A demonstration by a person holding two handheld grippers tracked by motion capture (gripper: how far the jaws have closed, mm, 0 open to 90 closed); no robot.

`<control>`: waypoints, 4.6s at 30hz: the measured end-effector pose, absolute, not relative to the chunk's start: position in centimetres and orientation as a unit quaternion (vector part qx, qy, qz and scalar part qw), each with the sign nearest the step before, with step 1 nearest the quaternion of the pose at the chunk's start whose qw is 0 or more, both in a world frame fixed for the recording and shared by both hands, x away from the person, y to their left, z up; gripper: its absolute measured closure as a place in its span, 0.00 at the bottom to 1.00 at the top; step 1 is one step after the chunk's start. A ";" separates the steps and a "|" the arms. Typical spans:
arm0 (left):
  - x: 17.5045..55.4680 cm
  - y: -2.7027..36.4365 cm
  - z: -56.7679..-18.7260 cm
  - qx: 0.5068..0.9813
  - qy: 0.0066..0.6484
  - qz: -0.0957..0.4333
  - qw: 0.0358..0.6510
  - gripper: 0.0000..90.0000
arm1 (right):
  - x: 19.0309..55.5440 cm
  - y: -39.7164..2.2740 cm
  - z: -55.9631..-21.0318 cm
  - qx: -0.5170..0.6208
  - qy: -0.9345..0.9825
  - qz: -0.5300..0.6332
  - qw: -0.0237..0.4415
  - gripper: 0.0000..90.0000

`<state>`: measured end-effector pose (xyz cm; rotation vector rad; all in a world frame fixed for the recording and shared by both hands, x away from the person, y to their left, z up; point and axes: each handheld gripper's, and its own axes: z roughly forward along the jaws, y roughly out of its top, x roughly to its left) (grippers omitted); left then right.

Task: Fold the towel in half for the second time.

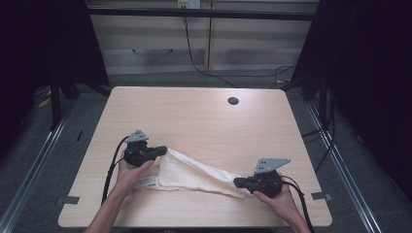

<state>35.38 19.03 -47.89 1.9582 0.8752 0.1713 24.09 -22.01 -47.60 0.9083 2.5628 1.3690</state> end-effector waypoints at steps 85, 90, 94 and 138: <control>30.1 17.6 -50.0 0.882 0.239 0.066 0.400 0.95 | 23.4 -23.4 -49.5 0.395 0.836 0.358 0.126 0.97; 30.4 17.7 -50.1 0.880 0.243 0.071 0.402 0.96 | 24.4 -23.5 -49.6 0.403 0.832 0.356 0.136 0.97; 31.0 18.0 -50.2 0.875 0.253 0.073 0.406 0.96 | 26.0 -23.7 -49.9 0.419 0.819 0.368 0.134 0.97; 28.3 29.4 -49.2 0.768 0.446 0.082 0.453 0.32 | 19.9 -31.9 -46.8 0.506 0.705 0.458 0.193 0.50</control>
